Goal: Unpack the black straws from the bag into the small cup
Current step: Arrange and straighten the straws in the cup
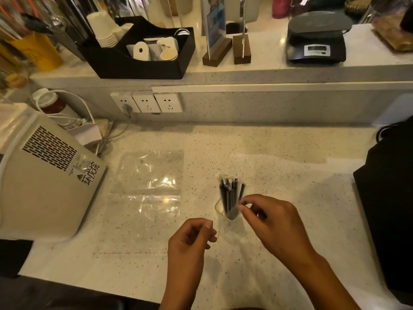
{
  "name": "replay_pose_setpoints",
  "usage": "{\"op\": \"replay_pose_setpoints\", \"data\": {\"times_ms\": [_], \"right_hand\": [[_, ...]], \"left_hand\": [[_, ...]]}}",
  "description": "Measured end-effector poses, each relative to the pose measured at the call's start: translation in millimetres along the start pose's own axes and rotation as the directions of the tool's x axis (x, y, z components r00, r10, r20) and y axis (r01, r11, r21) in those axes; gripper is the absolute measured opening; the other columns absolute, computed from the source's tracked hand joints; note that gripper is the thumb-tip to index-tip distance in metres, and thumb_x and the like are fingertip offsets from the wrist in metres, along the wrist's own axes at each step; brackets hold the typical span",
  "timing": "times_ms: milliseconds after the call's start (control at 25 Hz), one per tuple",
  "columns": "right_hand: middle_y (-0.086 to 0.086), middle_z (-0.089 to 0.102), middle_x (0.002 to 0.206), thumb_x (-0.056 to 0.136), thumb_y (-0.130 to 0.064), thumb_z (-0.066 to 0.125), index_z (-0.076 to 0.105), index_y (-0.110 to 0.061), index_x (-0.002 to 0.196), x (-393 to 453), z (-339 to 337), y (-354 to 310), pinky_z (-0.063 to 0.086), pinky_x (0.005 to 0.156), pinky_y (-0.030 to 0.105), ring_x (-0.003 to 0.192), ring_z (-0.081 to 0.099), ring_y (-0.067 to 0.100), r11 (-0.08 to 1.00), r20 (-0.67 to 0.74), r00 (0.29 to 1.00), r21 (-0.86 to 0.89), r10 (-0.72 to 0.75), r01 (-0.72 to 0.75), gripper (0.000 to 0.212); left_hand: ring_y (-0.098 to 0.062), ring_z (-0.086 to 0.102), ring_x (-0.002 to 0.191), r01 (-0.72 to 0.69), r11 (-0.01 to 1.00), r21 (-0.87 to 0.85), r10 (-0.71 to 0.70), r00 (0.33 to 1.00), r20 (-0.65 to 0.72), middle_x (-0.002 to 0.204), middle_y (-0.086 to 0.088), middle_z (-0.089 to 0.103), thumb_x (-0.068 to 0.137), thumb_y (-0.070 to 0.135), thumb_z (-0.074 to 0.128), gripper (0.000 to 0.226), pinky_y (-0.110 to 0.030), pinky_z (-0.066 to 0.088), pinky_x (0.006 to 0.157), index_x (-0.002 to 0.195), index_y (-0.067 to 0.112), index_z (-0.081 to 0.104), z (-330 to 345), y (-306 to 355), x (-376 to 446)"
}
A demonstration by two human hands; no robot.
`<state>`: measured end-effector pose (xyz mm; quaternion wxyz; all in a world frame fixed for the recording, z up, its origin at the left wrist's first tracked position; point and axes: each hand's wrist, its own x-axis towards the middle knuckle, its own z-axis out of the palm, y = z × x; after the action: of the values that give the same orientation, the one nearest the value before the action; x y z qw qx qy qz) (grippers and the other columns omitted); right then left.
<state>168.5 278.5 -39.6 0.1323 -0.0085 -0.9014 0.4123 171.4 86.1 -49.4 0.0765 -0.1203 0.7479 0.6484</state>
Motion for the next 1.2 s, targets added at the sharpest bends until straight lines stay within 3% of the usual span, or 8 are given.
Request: {"op": "replay_pose_setpoints", "data": {"times_ms": [160,240,520,760,840,920,1040,1200], "right_hand": [[-0.014,0.074,0.076,0.091,-0.041,0.069,0.077,-0.029,0.103,4.1,36.4,4.7,0.057,0.059,0.026,0.063,0.066,0.005,0.998,0.026,0.999,-0.045,0.044,-0.043,0.019],[-0.008,0.079,0.084,0.093,-0.044,0.068,0.077,-0.028,0.109,5.3,48.0,2.8,0.059,0.064,0.025,0.069,0.07,0.008,0.996,0.021,0.996,-0.024,0.088,-0.088,0.025],[-0.003,0.081,0.088,0.094,-0.042,0.067,0.076,-0.023,0.12,8.2,58.2,-6.8,0.062,0.067,0.027,0.071,0.075,0.013,0.999,-0.05,0.998,-0.024,0.037,-0.038,0.034],[-0.013,0.075,0.083,0.093,-0.035,0.064,0.068,-0.021,0.13,3.4,41.7,-7.4,0.057,0.062,0.017,0.067,0.069,0.003,0.977,-0.193,0.981,0.199,-0.032,0.072,0.04],[-0.023,0.066,0.072,0.092,-0.028,0.068,0.071,-0.024,0.124,-2.5,33.1,2.7,0.052,0.058,0.013,0.064,0.066,0.005,0.973,-0.233,0.972,0.228,0.032,0.022,0.033],[-0.015,0.062,0.067,0.092,-0.024,0.071,0.068,-0.036,0.112,-6.7,27.7,14.8,0.047,0.055,0.01,0.065,0.063,0.008,0.961,-0.22,0.958,0.246,0.183,-0.127,0.024],[-0.019,0.066,0.079,0.092,-0.027,0.073,0.062,-0.047,0.095,-5.4,29.9,30.4,0.048,0.057,0.011,0.078,0.063,0.001,0.926,-0.146,0.929,0.224,0.34,-0.303,0.023],[-0.026,0.062,0.103,0.09,-0.033,0.073,0.059,-0.048,0.105,1.9,40.2,35.1,0.052,0.061,0.014,0.091,0.06,-0.005,0.925,-0.066,0.94,0.214,0.334,-0.314,0.026]], "left_hand": [[-0.014,0.072,0.069,0.017,1.0,-0.001,-0.017,1.0,-0.004,0.075,0.0,0.076,0.091,0.026,0.069,0.013,-0.02,0.056,0.062,0.081,0.031,0.076,-0.5,-1.9,-3.5],[-0.014,0.072,0.069,0.019,1.0,-0.005,-0.019,1.0,-0.01,0.075,-0.001,0.076,0.091,0.027,0.069,0.012,-0.019,0.056,0.062,0.081,0.031,0.076,-0.5,-2.4,-5.4],[-0.013,0.072,0.068,0.033,0.999,0.007,-0.033,0.999,-0.01,0.074,0.0,0.076,0.092,0.024,0.069,0.017,-0.019,0.055,0.062,0.079,0.032,0.076,1.2,-3.2,-7.9],[-0.013,0.071,0.066,0.051,0.998,0.021,-0.051,0.999,0.005,0.074,-0.001,0.076,0.092,0.02,0.068,0.019,-0.019,0.055,0.061,0.078,0.031,0.076,1.1,-3.2,-9.9],[-0.013,0.071,0.067,0.057,0.998,0.036,-0.058,0.998,0.01,0.074,0.0,0.076,0.093,0.02,0.068,0.022,-0.018,0.055,0.061,0.077,0.032,0.076,1.1,-3.7,-9.5],[-0.012,0.072,0.068,0.067,0.996,0.056,-0.068,0.998,0.016,0.074,0.001,0.076,0.094,0.02,0.068,0.023,-0.017,0.056,0.061,0.077,0.033,0.075,2.3,-3.3,-8.9],[-0.011,0.071,0.067,0.063,0.996,0.063,-0.064,0.998,0.028,0.074,0.0,0.076,0.094,0.019,0.067,0.025,-0.019,0.057,0.062,0.076,0.034,0.075,4.5,-2.7,-7.6],[-0.012,0.071,0.068,0.065,0.995,0.08,-0.068,0.997,0.042,0.074,0.001,0.076,0.094,0.02,0.067,0.024,-0.02,0.057,0.062,0.077,0.034,0.075,7.0,-0.8,-6.2]]}}
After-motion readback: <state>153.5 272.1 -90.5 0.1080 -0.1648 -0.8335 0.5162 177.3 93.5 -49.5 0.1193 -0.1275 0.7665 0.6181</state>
